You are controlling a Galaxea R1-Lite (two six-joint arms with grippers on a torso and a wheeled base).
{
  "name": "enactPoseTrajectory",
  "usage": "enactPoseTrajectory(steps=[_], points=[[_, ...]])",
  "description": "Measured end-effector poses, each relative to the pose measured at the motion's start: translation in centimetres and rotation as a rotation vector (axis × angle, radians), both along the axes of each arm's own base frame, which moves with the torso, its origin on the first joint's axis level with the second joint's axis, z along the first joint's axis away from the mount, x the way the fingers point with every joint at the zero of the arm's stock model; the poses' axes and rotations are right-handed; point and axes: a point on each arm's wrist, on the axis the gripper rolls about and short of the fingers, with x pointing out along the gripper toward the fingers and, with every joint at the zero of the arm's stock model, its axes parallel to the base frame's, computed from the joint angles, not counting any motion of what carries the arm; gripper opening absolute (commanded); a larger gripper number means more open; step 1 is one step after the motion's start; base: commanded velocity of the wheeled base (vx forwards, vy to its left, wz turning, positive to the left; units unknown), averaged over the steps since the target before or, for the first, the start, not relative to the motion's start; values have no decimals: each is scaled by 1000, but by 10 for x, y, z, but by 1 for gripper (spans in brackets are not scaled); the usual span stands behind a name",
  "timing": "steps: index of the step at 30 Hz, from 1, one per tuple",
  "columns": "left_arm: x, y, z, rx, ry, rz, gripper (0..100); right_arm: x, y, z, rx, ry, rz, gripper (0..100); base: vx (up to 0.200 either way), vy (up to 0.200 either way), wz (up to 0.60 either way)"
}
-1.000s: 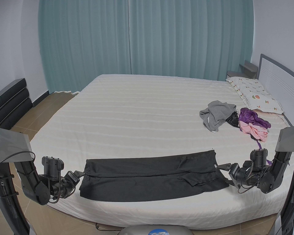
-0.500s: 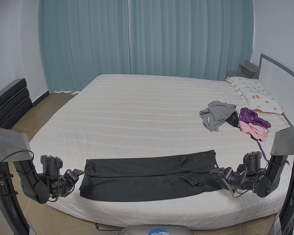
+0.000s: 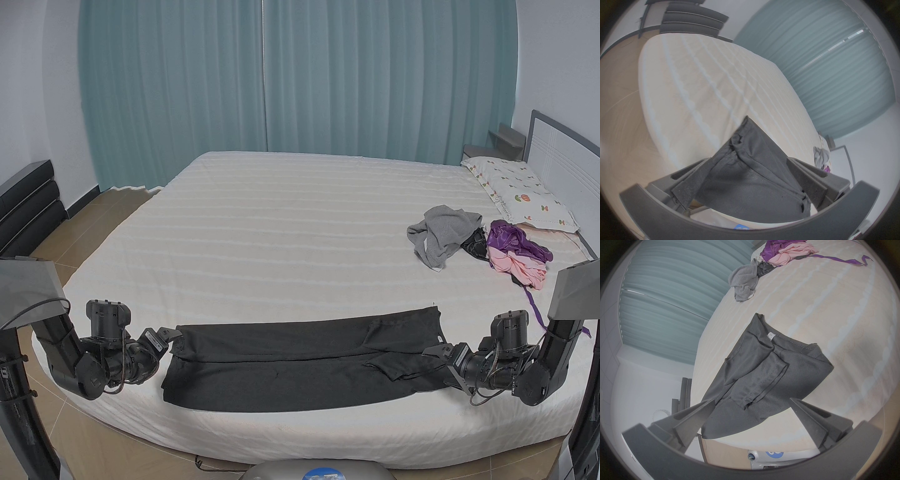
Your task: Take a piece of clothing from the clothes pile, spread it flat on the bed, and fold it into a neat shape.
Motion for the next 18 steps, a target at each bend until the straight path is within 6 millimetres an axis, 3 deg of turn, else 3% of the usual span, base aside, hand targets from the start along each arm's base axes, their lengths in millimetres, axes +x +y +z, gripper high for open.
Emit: enactPoseTrajectory(steps=[9,18], points=[[26,-1,-12,167,24,-203,100,-1,0,-2,-3,7,1,100,0,0,0],[60,-4,-22,227,47,-260,100,0,0,-4,-5,13,1,100,0,0,0]])
